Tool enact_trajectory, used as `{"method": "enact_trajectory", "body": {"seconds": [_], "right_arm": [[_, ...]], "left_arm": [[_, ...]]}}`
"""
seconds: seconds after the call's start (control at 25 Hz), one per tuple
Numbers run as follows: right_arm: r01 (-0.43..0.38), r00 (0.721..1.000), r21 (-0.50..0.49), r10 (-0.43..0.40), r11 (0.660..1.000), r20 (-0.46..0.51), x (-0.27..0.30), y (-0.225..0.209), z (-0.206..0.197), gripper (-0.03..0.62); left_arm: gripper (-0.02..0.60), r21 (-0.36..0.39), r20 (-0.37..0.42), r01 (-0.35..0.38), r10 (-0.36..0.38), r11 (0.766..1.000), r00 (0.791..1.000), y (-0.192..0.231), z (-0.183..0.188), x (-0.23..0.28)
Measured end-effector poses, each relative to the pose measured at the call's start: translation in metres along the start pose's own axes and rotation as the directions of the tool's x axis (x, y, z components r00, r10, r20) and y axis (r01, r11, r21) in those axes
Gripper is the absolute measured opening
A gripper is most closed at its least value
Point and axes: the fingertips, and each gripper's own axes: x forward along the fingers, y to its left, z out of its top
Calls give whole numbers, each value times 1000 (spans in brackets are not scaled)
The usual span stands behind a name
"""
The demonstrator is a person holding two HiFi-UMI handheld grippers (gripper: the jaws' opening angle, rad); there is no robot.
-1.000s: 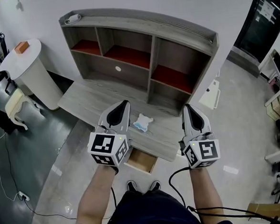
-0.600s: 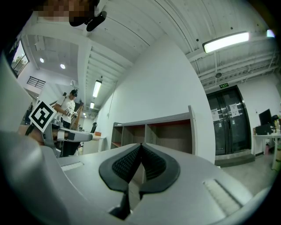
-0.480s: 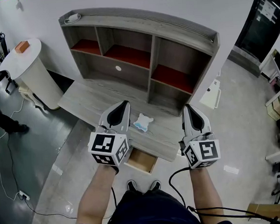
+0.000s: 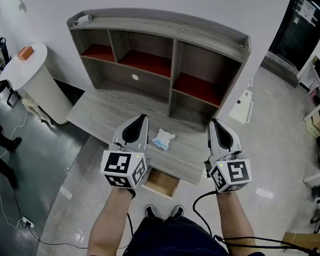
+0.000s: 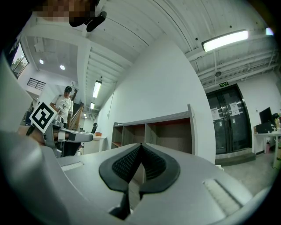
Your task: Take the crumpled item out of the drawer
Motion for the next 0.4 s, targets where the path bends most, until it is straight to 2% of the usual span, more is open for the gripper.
{"method": "enact_trajectory", "body": {"seconds": [0.4], "right_arm": [[-9, 1000, 13, 9, 1000, -1, 3, -6, -5, 6]], "left_arm": [[5, 2, -9, -7, 7, 1000, 1000, -2, -3, 5]]}}
